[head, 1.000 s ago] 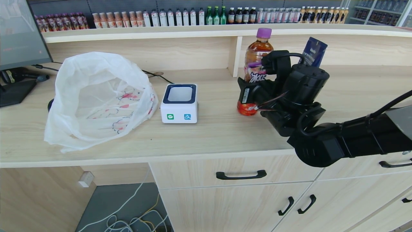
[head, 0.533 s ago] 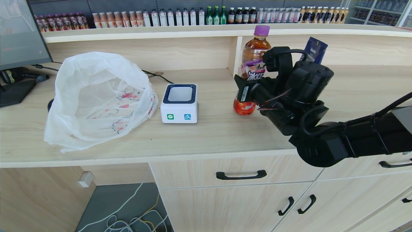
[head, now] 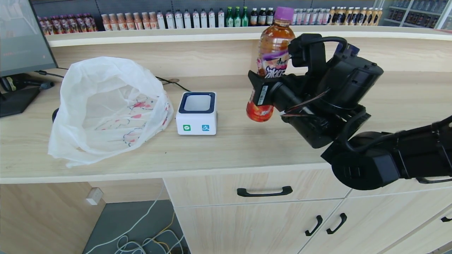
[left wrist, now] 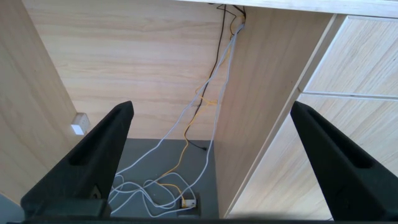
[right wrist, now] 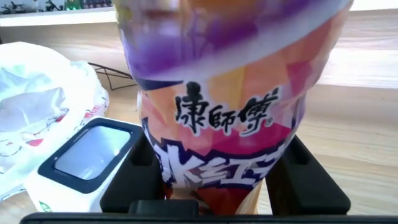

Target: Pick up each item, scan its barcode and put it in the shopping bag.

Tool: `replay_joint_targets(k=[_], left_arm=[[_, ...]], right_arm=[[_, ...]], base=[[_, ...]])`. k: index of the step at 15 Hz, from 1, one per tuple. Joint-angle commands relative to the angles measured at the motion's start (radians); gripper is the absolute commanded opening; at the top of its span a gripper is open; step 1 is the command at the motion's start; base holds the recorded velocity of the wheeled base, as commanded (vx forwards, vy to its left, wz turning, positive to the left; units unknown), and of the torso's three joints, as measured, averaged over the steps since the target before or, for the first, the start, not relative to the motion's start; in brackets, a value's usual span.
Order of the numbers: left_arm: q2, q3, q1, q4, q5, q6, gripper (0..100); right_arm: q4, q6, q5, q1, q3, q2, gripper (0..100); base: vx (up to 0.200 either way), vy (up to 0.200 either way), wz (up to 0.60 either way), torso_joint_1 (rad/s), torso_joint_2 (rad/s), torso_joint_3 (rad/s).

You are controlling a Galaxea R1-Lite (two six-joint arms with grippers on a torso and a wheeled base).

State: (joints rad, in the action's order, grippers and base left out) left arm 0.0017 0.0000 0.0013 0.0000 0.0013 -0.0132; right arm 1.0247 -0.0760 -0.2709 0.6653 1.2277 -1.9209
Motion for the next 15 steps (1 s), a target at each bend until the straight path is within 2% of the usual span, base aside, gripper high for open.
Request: replay_joint_targets(k=[1,6,10,15], left_arm=[[0.000,0.000,0.000,0.000,0.000,-0.001,100],[0.000,0.000,0.000,0.000,0.000,-0.001,100],[0.000,0.000,0.000,0.000,0.000,-0.001,100],[0.000,0.000,0.000,0.000,0.000,-0.001,100]], right_arm=[[0.000,-0.001,-0.001,0.030,0.000,0.042,0],[-0.002,-0.027,-0.002,0.051,-0.073,0.154,0],[-0.002,-0.067,-0.008,0.106,-0.241,0.303,0],[0.002,-0.067,-0.005,0.109,-0.404,0.431,0]], base=[[0.000,0.000,0.00,0.000,0.00,0.000],[0.000,0.000,0.00,0.000,0.00,0.000],[0.000,0.000,0.00,0.000,0.00,0.000],[0.000,0.000,0.00,0.000,0.00,0.000]])
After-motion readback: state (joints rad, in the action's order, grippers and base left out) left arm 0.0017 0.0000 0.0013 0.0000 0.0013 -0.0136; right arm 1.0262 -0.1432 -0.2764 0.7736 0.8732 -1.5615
